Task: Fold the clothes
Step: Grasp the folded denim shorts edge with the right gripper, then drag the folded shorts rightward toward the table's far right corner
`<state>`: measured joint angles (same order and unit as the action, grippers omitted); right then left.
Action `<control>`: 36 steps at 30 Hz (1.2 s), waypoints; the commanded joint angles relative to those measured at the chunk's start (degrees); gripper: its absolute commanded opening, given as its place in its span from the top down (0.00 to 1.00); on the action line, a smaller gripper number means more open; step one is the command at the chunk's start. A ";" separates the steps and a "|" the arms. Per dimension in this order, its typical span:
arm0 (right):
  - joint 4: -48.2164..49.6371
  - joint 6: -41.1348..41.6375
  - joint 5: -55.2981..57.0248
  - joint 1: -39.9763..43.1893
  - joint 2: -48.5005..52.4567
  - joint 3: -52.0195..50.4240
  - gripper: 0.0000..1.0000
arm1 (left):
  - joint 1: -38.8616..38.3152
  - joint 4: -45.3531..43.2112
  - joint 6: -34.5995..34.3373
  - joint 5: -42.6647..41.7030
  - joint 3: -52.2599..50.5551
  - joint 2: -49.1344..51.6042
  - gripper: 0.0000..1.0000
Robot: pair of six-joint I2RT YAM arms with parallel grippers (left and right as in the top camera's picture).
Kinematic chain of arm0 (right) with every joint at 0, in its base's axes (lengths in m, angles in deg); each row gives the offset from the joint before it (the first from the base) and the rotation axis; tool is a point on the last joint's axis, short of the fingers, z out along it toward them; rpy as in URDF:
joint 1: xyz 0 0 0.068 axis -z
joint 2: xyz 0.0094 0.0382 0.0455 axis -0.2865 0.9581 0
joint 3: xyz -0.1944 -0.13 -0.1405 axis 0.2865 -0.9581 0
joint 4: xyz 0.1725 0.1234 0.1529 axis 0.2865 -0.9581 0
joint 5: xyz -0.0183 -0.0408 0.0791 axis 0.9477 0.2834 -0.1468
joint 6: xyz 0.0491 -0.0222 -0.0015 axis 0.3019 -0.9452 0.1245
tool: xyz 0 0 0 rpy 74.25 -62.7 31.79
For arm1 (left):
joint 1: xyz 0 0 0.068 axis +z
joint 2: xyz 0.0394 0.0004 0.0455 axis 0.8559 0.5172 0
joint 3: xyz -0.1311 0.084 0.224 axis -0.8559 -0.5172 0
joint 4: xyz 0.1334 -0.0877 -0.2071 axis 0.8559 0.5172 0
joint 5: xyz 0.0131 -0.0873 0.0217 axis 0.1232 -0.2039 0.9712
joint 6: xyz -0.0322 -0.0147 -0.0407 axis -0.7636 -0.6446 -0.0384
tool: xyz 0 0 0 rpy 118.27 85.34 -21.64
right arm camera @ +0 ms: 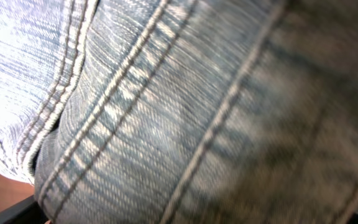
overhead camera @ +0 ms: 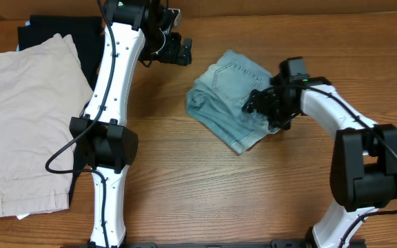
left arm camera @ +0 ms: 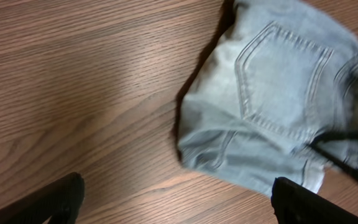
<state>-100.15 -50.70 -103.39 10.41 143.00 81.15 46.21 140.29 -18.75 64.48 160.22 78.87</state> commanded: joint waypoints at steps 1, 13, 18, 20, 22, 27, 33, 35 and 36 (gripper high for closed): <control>1.42 -2.58 1.64 4.37 -0.04 -0.33 0.02 | 0.24 -0.09 1.18 0.11 1.27 -1.68 0.03; -16.09 -4.09 -13.03 4.44 -2.49 3.17 0.44 | 0.24 -0.02 1.07 0.13 1.27 -1.68 0.03; -20.85 -4.07 -13.07 1.79 -4.83 3.17 0.49 | 0.24 0.09 1.07 0.13 1.27 -1.68 0.02; -22.25 -4.07 -13.18 1.20 -6.05 3.19 0.49 | 0.24 0.07 1.07 0.13 1.27 -1.68 0.02; -23.12 -4.07 -13.16 0.94 -8.00 3.28 0.49 | 0.24 0.04 1.07 0.13 1.27 -1.68 0.01; -23.52 -3.10 -10.43 1.20 -14.21 3.30 0.31 | 0.24 0.04 1.07 0.13 1.27 -1.68 0.00; -25.33 7.43 4.74 1.05 -15.39 2.82 0.11 | 0.24 0.13 1.07 0.11 1.27 -1.68 0.00; -23.04 13.35 10.95 1.05 -15.39 1.70 0.01 | 0.24 0.13 1.05 0.11 1.27 -1.68 0.00; -21.49 15.17 12.46 1.05 -15.37 0.96 0.00 | 0.24 0.13 1.07 0.11 1.27 -1.68 0.00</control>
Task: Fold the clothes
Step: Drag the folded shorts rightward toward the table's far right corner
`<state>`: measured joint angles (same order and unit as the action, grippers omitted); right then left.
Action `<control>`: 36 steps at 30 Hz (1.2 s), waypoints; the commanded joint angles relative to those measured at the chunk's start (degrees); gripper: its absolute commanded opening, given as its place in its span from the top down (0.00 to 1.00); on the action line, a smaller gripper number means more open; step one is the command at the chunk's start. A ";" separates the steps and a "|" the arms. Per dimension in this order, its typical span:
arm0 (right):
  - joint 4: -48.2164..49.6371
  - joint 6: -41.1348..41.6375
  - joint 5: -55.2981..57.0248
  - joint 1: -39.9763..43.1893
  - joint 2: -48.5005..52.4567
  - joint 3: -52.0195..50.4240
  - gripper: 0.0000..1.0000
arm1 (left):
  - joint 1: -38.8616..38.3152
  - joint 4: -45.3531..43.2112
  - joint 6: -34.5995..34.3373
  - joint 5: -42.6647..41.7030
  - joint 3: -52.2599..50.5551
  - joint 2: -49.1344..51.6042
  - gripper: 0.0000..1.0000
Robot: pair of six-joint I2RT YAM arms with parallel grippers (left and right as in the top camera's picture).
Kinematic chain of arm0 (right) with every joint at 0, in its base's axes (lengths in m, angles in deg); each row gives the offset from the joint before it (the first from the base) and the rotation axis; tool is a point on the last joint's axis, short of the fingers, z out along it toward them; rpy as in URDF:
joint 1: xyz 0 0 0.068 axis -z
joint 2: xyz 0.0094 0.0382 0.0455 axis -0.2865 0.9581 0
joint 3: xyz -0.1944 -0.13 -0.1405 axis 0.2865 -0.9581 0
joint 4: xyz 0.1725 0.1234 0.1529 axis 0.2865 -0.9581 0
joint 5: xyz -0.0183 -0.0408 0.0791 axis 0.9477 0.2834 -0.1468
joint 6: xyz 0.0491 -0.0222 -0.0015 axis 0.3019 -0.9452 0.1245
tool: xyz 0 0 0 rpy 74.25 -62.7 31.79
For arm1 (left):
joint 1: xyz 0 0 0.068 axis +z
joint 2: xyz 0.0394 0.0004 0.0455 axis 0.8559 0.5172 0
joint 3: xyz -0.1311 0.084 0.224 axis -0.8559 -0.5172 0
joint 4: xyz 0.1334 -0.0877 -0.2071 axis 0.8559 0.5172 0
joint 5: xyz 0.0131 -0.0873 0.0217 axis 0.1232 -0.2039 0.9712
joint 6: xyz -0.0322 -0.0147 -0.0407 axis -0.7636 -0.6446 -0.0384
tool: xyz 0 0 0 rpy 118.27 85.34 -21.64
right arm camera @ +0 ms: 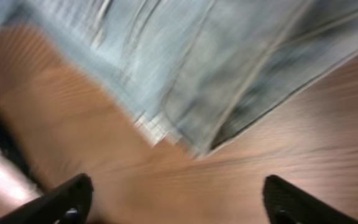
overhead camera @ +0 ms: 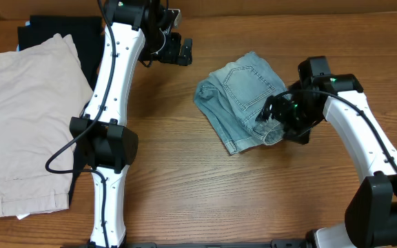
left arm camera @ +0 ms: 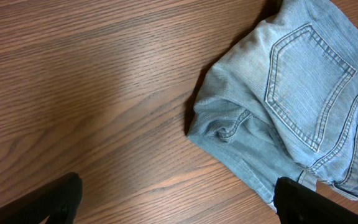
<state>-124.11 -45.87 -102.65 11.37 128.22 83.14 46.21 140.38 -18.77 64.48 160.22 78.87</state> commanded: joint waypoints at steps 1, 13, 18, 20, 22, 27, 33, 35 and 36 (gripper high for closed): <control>4.63 11.67 12.39 0.09 -0.59 -2.05 0.00 | 0.24 0.04 1.11 0.13 1.27 -1.68 0.00; 17.94 13.29 11.02 0.09 2.49 -12.87 0.00 | 0.24 -0.13 1.09 0.13 1.27 -1.68 0.00; 25.92 13.27 10.34 0.02 3.43 -17.40 0.00 | 0.24 -0.13 1.09 0.13 1.27 -1.66 0.00; 29.33 13.27 10.14 -0.04 3.67 -19.04 0.00 | 0.20 -0.17 1.09 0.13 1.27 -1.66 0.00; 32.20 13.25 9.70 -0.04 4.15 -20.24 0.00 | 0.22 -0.17 1.09 0.13 1.27 -1.66 0.00; 38.60 13.00 7.76 -1.27 6.69 -22.01 0.01 | 0.20 -0.20 1.07 0.13 1.27 -1.66 0.00; 42.27 11.72 6.99 -3.67 7.67 -22.08 0.14 | 0.20 -0.50 1.09 0.13 1.27 -1.60 0.00; 42.29 11.69 6.95 -3.67 7.67 -22.08 0.30 | 0.20 -0.50 1.07 0.13 1.27 -1.60 0.00; 42.51 11.72 6.95 -3.67 7.67 -22.08 0.38 | 0.20 -0.50 1.09 0.15 1.27 -1.60 0.00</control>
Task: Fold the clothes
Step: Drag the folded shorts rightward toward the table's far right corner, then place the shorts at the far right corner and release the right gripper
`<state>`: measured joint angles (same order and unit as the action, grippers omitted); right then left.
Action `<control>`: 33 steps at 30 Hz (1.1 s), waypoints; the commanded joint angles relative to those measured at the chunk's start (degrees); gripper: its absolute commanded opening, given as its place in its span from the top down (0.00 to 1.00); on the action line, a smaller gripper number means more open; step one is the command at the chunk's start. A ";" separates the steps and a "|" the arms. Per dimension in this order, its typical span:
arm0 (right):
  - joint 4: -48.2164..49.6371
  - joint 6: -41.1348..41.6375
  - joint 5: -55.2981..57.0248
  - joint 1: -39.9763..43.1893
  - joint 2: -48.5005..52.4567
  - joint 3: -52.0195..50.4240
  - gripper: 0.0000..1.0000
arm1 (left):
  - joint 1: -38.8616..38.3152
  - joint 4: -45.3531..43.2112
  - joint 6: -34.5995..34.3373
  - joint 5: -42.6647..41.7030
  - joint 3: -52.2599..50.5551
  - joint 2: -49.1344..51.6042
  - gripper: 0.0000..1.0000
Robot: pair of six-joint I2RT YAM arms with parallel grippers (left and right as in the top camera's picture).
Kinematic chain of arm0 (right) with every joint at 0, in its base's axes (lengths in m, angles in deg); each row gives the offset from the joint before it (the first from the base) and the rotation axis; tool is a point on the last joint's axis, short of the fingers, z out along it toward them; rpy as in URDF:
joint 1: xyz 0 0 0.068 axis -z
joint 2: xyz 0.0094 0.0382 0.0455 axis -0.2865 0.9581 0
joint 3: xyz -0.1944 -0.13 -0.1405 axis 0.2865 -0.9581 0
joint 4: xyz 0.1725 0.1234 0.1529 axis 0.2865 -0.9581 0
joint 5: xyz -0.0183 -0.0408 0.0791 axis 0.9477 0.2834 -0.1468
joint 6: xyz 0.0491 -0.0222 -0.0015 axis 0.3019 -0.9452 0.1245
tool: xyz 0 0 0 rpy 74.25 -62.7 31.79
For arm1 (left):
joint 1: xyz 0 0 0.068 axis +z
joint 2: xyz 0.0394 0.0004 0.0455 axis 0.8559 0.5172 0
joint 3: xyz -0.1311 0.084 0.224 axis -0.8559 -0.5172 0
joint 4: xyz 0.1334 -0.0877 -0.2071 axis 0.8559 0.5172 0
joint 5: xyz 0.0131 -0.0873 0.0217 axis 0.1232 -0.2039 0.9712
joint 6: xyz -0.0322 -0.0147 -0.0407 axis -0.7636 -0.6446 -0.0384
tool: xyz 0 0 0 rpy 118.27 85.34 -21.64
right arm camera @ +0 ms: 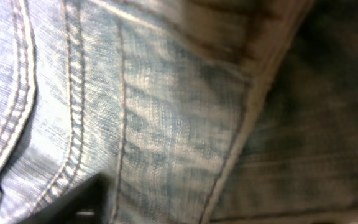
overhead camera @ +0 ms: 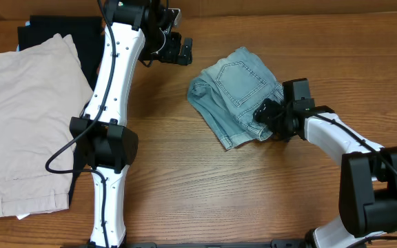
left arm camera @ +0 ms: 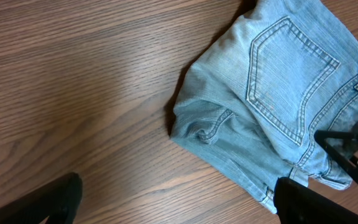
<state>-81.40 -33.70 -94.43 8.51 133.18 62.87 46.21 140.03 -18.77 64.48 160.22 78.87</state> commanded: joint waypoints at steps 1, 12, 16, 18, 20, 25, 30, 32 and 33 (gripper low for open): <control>0.24 -0.48 -1.29 -0.81 2.71 -1.81 0.48 | 0.20 -0.15 1.09 0.15 1.27 -1.60 0.00; 10.38 -1.33 -1.05 0.92 2.60 -1.07 0.96 | 0.20 -0.22 1.07 0.15 1.18 -1.60 0.00; 15.63 -0.81 -1.38 5.73 2.43 1.75 0.96 | 0.20 -0.22 1.09 0.15 1.18 -1.60 0.00; 18.01 0.17 -1.46 8.70 2.43 3.06 0.96 | 0.22 -0.24 1.09 0.15 1.18 -1.60 0.00; 20.83 1.57 -1.49 12.31 2.43 4.17 0.96 | 0.22 -0.26 1.09 0.17 1.18 -1.60 0.00; 28.68 2.95 -1.46 21.31 2.43 4.76 0.96 | 0.20 -0.37 1.09 0.17 1.18 -1.60 0.00; 35.76 3.58 -1.07 27.93 2.71 4.74 0.96 | 0.20 -0.81 1.05 0.15 1.18 -1.60 0.01; 37.57 3.10 0.70 28.70 3.43 4.74 0.96 | 0.20 -1.09 0.76 0.13 1.18 -1.60 0.01; 38.64 2.10 1.25 28.79 4.13 4.74 0.96 | 0.20 -1.16 0.61 0.13 1.18 -1.60 0.01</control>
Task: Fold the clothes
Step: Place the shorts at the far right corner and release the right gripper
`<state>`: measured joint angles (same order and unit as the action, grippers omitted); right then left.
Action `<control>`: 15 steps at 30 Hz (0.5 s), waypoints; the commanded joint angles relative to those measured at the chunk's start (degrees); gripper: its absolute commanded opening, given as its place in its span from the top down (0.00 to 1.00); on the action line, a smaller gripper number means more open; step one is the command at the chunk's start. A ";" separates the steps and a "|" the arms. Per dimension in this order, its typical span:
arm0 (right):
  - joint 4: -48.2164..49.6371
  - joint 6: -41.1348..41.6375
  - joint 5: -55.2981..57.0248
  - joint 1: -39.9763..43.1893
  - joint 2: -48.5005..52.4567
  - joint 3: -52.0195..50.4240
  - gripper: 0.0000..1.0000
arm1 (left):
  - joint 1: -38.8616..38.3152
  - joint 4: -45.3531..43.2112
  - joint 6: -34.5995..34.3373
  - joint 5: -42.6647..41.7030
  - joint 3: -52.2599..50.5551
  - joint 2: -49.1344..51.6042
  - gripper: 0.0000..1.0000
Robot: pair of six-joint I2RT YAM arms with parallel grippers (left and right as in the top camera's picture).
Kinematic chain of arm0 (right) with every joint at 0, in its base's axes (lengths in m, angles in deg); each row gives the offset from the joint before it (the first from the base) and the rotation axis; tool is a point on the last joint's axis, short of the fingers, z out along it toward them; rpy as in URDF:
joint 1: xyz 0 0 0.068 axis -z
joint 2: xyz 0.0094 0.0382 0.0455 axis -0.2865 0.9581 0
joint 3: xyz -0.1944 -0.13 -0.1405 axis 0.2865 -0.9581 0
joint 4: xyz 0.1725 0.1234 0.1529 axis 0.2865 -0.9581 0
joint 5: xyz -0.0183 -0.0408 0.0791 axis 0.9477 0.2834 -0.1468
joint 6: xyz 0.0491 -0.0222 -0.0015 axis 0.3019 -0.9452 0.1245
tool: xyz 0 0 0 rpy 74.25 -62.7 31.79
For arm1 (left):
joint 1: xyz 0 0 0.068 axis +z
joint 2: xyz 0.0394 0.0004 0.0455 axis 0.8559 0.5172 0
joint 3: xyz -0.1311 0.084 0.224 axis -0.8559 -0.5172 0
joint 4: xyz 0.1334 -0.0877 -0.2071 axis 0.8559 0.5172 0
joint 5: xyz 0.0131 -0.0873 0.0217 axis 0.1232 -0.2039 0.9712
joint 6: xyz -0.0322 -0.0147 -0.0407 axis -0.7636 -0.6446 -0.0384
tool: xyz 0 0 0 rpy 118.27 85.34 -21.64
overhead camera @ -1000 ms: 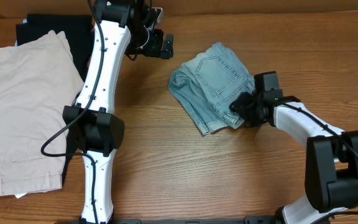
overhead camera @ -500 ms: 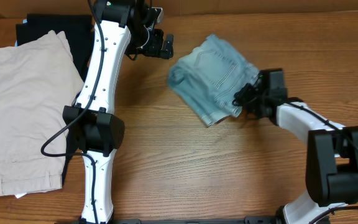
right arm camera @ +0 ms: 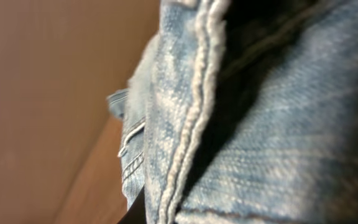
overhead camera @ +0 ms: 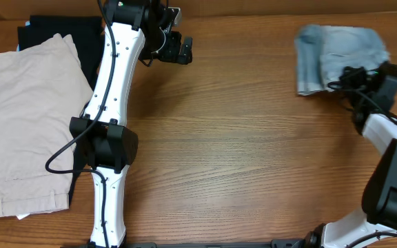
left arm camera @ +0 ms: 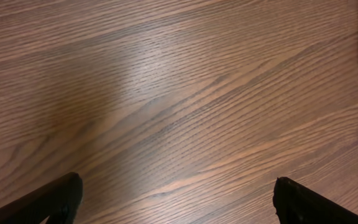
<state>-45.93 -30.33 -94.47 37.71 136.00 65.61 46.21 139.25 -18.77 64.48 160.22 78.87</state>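
Note:
The light blue denim shorts (overhead camera: 333,48) lie bunched as a folded bundle at the far right back of the table. My right gripper (overhead camera: 351,74) is at their near right edge, shut on the denim. Denim (right arm camera: 272,124) seen very close fills the right wrist view, with a thick seam running down it, and hides the fingers. My left gripper (overhead camera: 178,49) hangs open over bare wood at the back centre-left; its two dark fingertips (left arm camera: 55,199) show far apart. A sliver of the denim shows at the right edge of the left wrist view.
A pair of beige shorts (overhead camera: 26,117) lies flat at the table's left side on a black garment (overhead camera: 54,27). The left arm's white links (overhead camera: 109,103) run down the left-centre. The right arm (overhead camera: 391,165) occupies the right edge.
The denim shorts were in the middle of the table with the right gripper at their right edge; now they and the gripper are at the far right back. The left arm stayed put.
The right gripper was first pressed into the denim at the table's centre. Then it stood open just off the shorts' right corner, then was back on that edge. Now the folded shorts sit at the far right back, still held.

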 commanded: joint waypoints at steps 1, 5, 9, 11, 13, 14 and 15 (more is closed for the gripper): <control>4.35 -2.36 1.62 -0.42 2.23 2.01 0.96 | 0.20 -0.52 0.61 0.15 1.18 -1.60 0.01; 8.55 -4.33 1.60 -0.42 6.88 2.01 0.96 | 0.20 -0.55 0.63 0.17 1.18 -1.57 0.01; 11.65 -6.47 -0.09 -0.42 12.17 2.49 0.96 | 0.20 -0.57 0.66 0.22 1.18 -1.57 0.01; 11.02 -8.13 -1.07 -0.35 14.32 3.50 0.96 | 0.20 -0.68 0.66 0.33 1.18 -1.57 0.00; 9.84 -9.97 -1.22 -0.26 15.89 4.55 0.96 | 0.22 -0.85 0.66 0.35 1.18 -1.57 0.00; 9.35 -11.04 -1.22 -0.17 16.24 4.90 0.96 | 0.22 -1.03 0.66 0.35 1.18 -1.57 0.00; 8.68 -12.98 -1.22 0.07 16.46 5.42 0.96 | 0.20 -1.25 0.66 0.35 1.18 -1.57 0.00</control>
<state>-36.48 -37.63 -93.49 37.99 150.95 68.69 46.21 138.46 -18.79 64.48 160.22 78.87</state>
